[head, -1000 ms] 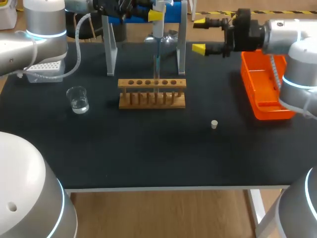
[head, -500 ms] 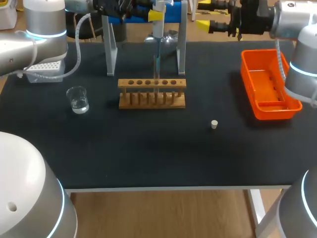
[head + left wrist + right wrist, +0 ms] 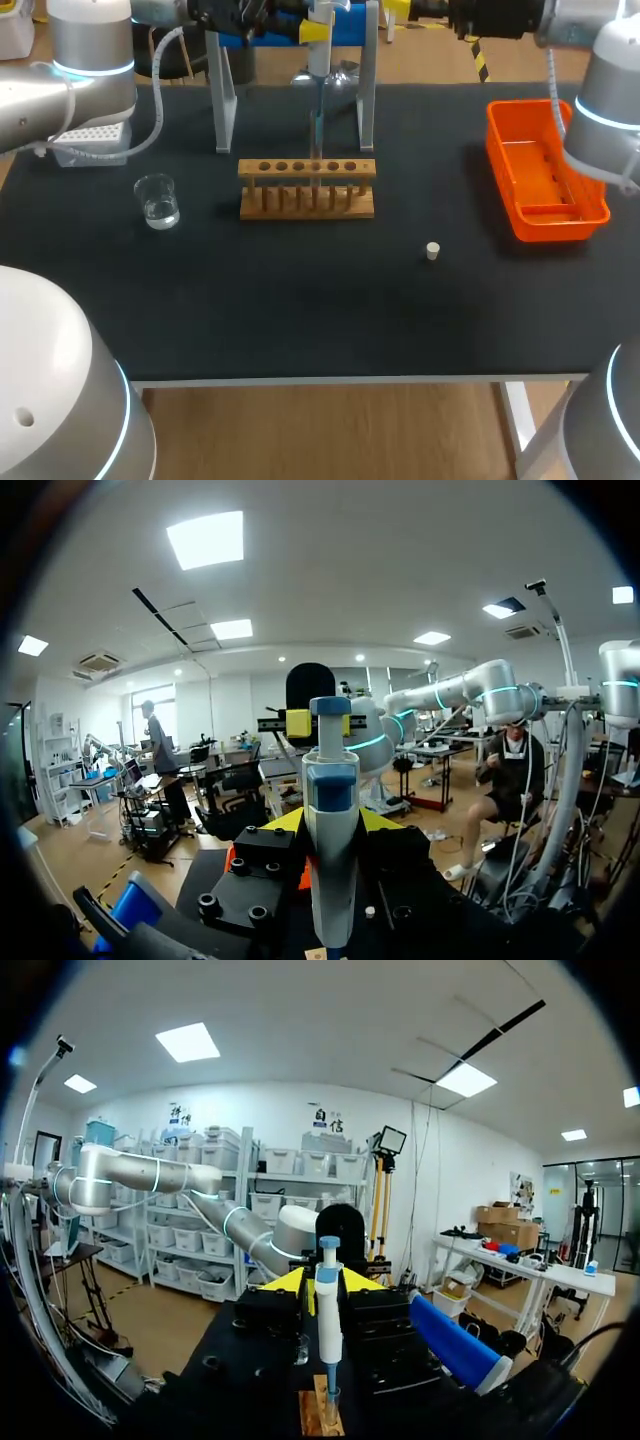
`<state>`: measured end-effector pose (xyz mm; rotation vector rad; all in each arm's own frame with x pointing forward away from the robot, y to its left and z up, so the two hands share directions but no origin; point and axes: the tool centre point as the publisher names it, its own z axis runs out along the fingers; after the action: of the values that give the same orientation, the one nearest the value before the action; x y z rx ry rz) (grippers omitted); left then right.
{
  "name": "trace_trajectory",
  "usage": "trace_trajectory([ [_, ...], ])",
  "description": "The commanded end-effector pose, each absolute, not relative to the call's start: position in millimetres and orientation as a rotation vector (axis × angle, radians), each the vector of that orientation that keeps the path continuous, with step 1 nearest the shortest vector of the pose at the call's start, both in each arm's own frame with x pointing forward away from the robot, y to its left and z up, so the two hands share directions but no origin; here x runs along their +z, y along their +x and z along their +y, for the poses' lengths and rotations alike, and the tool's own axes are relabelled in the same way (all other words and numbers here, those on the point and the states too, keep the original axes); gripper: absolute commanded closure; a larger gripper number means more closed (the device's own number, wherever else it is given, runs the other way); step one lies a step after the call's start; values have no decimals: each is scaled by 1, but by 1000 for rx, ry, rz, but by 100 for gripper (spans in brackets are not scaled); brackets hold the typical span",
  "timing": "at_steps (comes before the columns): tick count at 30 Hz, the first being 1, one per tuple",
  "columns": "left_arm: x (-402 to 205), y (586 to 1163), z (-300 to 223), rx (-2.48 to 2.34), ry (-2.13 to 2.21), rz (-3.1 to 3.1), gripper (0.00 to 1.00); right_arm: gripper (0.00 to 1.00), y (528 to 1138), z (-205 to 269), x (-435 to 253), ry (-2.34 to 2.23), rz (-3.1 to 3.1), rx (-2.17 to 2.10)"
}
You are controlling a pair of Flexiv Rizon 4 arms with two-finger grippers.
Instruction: Invert the test tube, pick up the pipette, mount the tip to pipette, aspirate from beaker and dispense into the tube, eject the tip, return the pipette, and cap with the stopper.
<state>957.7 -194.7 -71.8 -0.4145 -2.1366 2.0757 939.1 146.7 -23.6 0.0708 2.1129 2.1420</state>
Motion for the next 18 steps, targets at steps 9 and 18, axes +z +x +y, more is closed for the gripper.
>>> trace_trajectory([
  [9,-71,959,-194,2072,-418,-2135,100,100,945,161,-9,101,2105,2187],
  [18,-71,959,-194,2072,-418,-2135,100,100,945,171,-4,96,2110,2187],
])
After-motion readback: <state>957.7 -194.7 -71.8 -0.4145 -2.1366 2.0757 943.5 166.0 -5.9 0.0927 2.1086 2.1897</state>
